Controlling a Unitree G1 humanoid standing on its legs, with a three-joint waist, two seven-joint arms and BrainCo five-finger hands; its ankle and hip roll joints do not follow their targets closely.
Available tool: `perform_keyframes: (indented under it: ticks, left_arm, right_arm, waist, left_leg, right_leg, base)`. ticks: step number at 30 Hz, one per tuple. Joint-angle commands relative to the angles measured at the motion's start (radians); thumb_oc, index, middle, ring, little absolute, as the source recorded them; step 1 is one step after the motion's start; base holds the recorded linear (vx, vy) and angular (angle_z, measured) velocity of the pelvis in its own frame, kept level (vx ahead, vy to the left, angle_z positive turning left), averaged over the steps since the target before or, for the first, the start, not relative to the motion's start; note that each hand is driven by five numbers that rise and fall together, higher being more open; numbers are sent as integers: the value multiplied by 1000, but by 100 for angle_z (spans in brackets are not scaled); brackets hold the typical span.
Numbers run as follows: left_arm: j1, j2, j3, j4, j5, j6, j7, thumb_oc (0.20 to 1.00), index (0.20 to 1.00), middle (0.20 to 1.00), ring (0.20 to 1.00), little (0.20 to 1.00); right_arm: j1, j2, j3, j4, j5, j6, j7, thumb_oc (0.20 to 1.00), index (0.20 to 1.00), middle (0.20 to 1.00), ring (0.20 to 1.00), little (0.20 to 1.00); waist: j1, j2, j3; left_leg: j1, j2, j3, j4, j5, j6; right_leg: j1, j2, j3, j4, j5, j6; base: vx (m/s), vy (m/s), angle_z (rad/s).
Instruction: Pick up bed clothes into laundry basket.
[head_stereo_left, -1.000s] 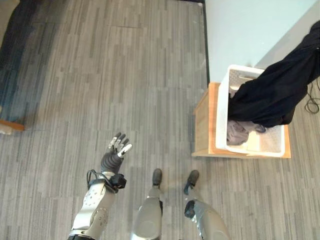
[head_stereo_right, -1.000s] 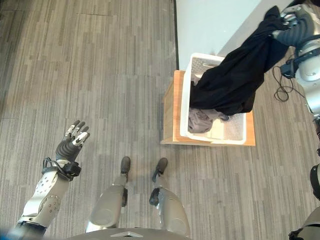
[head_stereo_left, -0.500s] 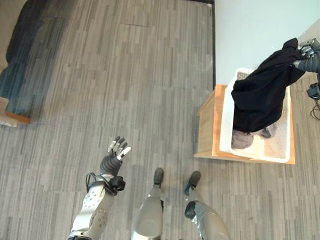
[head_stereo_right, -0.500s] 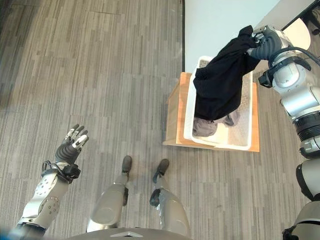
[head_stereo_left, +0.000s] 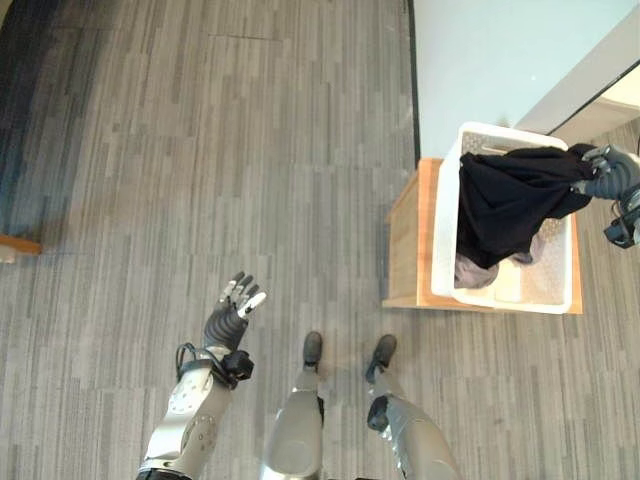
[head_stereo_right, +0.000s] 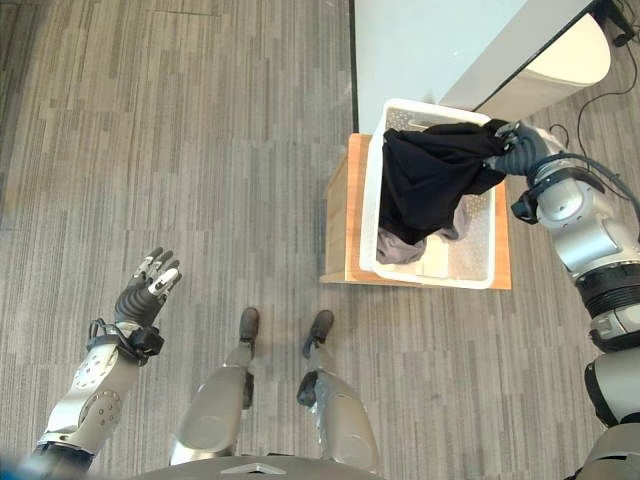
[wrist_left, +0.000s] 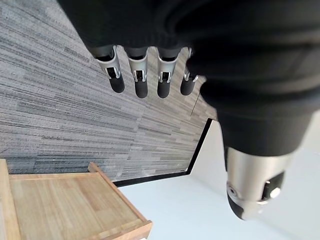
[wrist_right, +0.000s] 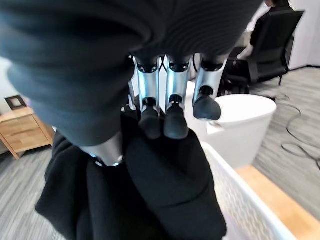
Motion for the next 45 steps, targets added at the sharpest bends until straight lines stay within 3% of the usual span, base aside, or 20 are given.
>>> perform_keyframes:
  ticks: [1, 13, 19, 29, 33, 34, 35, 36, 37, 38, 39, 45]
  left_arm:
    - [8, 66, 27, -76, -19, -26, -23, 1000, 1000, 1000, 1000, 1000]
    - [9, 80, 39, -86, -25, -25, -33, 1000, 1000, 1000, 1000, 1000]
    - [6, 81, 40, -85, -23, -27, -33, 1000, 1000, 1000, 1000, 1000]
    - [-12, 79, 56, -59, -28, -27, -23, 1000, 1000, 1000, 1000, 1000]
    - [-8, 39, 89, -40, -17, -22, -15, 1000, 1000, 1000, 1000, 1000]
    - [-9, 29, 92, -34, -14, -23, -18, 1000, 1000, 1000, 1000, 1000]
    - [-7, 13, 97, -33, -1, -23, -23, 1000, 1000, 1000, 1000, 1000]
    - [-8, 16, 93, -34, -1, -23, -22, 1000, 1000, 1000, 1000, 1000]
    - [-5, 7, 97, -32, 8, -21, -26, 1000, 1000, 1000, 1000, 1000]
    - [-6, 8, 103, -31, 25, -23, -28, 1000, 1000, 1000, 1000, 1000]
    - [-7, 7, 108, -19, 39, -25, -34, 1000, 1000, 1000, 1000, 1000]
    - [-9, 10, 101, -19, 38, -25, -34, 1000, 1000, 1000, 1000, 1000]
  right_arm:
    - [-138, -10, 101, 55, 16, 15, 62, 1000, 1000, 1000, 1000, 1000]
    - [-271, 20, 265, 72, 22, 35, 144, 1000, 1000, 1000, 1000, 1000]
    - [-284, 19, 271, 79, 29, 33, 143, 1000, 1000, 1000, 1000, 1000]
    - [-326, 28, 253, 106, 45, 47, 113, 1000, 1000, 1000, 1000, 1000]
    - [-90, 18, 28, -144, 26, 33, 84, 1000, 1000, 1000, 1000, 1000]
    - [10, 33, -58, -209, 66, 14, 82, 1000, 1000, 1000, 1000, 1000]
    - [171, 64, -203, -337, 144, -28, 86, 1000, 1000, 1000, 1000, 1000]
    - [186, 64, -217, -345, 142, -25, 87, 1000, 1000, 1000, 1000, 1000]
    - [278, 94, -285, -420, 180, -49, 96, 1000, 1000, 1000, 1000, 1000]
    - [393, 134, -371, -501, 207, -68, 107, 1000, 1000, 1000, 1000, 1000]
    - [496, 167, -434, -525, 222, -84, 114, 1000, 1000, 1000, 1000, 1000]
    - [513, 168, -449, -534, 221, -82, 116, 1000, 1000, 1000, 1000, 1000]
  waist:
    - [18, -7, 14]
    - [15, -21, 10]
    - [14, -22, 9]
    - [16, -28, -53]
    - [8, 13, -89]
    - [2, 28, -95]
    - [-21, 66, -96]
    - [-18, 63, -98]
    - [-31, 83, -99]
    - [-43, 100, -104]
    - [-66, 110, -117]
    - [-62, 109, -121]
  left_leg:
    - [5, 9, -97, 0, -46, -10]
    - [8, 7, -91, 0, -50, -10]
    - [10, 8, -90, 0, -51, -10]
    - [85, -14, -84, 0, -89, 5]
    - [194, -25, -106, 1, -123, 29]
    - [222, -31, -124, 2, -128, 37]
    - [265, -40, -180, 9, -137, 57]
    - [261, -42, -181, 9, -133, 57]
    - [276, -43, -212, 15, -134, 65]
    - [282, -46, -250, 21, -127, 69]
    - [290, -50, -288, 27, -131, 68]
    - [285, -50, -291, 28, -128, 68]
  right_leg:
    - [47, -52, 18, 12, -50, 95]
    - [47, -52, 25, 12, -44, 97]
    - [47, -52, 27, 12, -44, 98]
    - [126, -71, 28, 17, -52, 108]
    - [177, -105, 39, 172, -104, 119]
    - [180, -119, 46, 231, -98, 123]
    - [157, -143, 92, 367, -61, 126]
    - [154, -145, 91, 365, -58, 126]
    - [144, -147, 130, 440, -47, 123]
    - [121, -123, 185, 497, -50, 115]
    - [123, -71, 245, 513, -100, 106]
    - [121, -72, 242, 510, -96, 105]
  base:
    - [0, 0, 0]
    - [0, 0, 0]
    - [0, 0, 0]
    - [36, 24, 0]
    - [150, 98, 5]
    - [204, 141, 32]
    - [148, 109, 43]
    - [122, 80, 80]
    - [69, 16, 91]
    - [162, -21, 107]
    - [117, -26, 116]
    - [75, -79, 73]
